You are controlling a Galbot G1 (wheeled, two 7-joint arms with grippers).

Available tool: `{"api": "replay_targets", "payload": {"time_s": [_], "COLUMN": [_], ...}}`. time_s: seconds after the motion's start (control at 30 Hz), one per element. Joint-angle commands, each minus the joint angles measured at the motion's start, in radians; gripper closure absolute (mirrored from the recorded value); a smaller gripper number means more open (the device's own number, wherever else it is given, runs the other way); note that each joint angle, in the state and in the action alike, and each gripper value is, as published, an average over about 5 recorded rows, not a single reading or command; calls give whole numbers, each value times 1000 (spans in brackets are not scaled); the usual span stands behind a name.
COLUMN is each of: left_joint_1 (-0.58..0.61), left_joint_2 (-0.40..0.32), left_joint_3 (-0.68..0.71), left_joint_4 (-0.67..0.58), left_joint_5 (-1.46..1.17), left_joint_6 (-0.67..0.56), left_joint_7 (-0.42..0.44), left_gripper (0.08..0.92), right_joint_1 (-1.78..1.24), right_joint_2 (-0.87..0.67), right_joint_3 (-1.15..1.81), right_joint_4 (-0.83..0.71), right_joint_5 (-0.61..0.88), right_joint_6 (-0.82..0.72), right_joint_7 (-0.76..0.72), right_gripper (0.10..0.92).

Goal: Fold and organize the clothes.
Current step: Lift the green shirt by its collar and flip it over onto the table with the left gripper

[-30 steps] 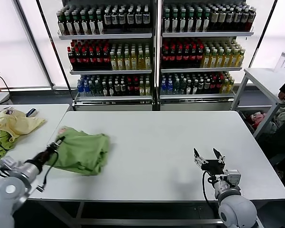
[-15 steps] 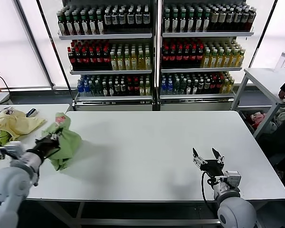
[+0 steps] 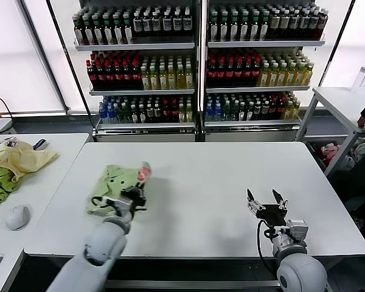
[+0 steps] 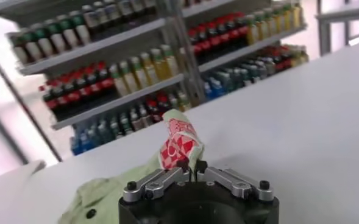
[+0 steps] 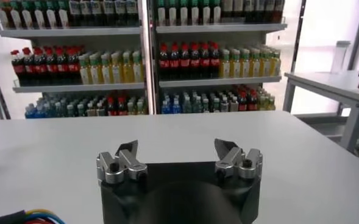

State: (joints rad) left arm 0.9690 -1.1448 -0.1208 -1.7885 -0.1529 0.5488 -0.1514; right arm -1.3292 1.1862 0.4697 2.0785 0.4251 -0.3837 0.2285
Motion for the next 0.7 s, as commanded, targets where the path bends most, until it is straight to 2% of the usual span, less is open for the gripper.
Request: {"api": "replay_targets", "payload": {"time_s": [0.03, 0.2, 0.3, 0.43, 0.57, 0.7], "left_joint_1": [-123, -150, -142, -89, 0, 98], "left_joint_2": [-201, -222, -194, -119, -60, -30], "left_joint_3": [287, 273, 257, 238, 161, 36], "left_joint_4": [175, 165, 118, 9, -110, -187], "left_joint_5": [220, 166, 132, 90, 31, 21], "left_joint_6": [21, -123, -215, -311, -330, -338], "left_joint_7": [-64, -90, -104, -120, -123, -130], "left_gripper": [892, 864, 791, 671, 558, 446], "right_joint_1": [4, 20, 31, 47, 82, 161], "right_joint_2": [9, 7, 6, 0, 3, 40], "right_joint_3": [6, -1, -8, -23, -73, -194], "right_joint_4": [-3, -8, -11, -21, -42, -98], "right_joint_5": [-16, -21, -25, -25, -25, -25], "right_joint_6": [-1, -1, 0, 2, 3, 1], "right_joint_7": [-3, -7, -7, -5, 7, 55], "right_gripper": [203, 203, 203, 203, 203, 203]}}
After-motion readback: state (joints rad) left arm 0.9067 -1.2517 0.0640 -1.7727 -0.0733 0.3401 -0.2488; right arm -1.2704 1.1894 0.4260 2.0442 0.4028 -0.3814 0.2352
